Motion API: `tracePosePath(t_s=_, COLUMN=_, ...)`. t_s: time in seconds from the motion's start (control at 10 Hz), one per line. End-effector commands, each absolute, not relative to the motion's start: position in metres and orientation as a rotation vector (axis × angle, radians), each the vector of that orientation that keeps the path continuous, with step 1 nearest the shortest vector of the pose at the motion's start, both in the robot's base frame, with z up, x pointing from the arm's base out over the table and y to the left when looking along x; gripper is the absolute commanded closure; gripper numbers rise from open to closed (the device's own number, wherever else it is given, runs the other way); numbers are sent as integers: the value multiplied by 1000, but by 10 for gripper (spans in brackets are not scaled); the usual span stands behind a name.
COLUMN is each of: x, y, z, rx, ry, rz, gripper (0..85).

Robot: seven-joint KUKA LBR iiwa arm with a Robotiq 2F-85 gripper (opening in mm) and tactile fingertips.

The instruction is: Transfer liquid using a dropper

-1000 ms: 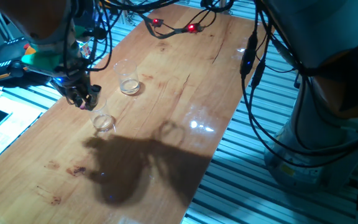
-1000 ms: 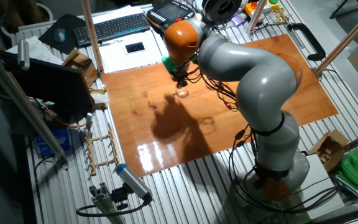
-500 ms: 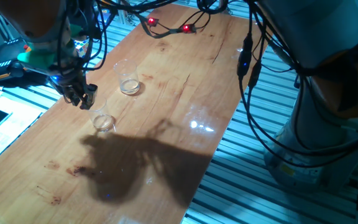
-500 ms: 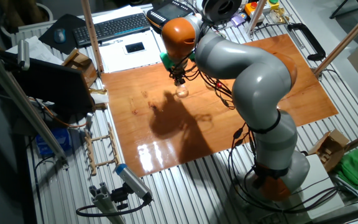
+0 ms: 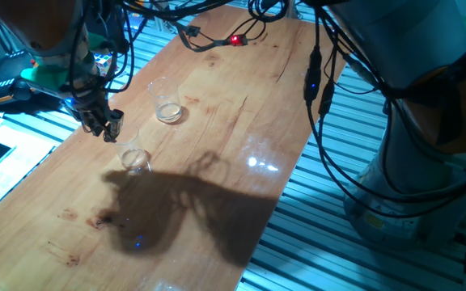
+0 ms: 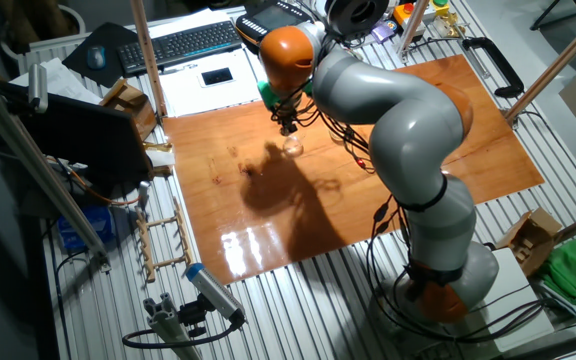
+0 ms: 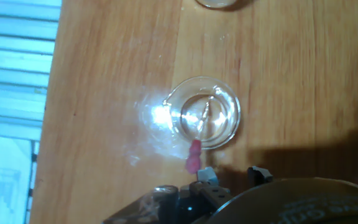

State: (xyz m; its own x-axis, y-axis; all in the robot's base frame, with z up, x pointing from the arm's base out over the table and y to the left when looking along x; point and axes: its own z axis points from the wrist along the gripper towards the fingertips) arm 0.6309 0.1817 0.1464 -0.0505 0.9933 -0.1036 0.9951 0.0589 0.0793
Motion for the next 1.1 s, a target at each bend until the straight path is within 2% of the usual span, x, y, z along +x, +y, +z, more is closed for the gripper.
tracePosePath(t_s=0.0, x=632, y=181, z=143, rx=2070, ry=2187, rz=-17, gripper=497)
tracePosePath(t_s=1.0, x=633, y=182, z=127, rx=2064, ry=2176, rz=-12, gripper=513)
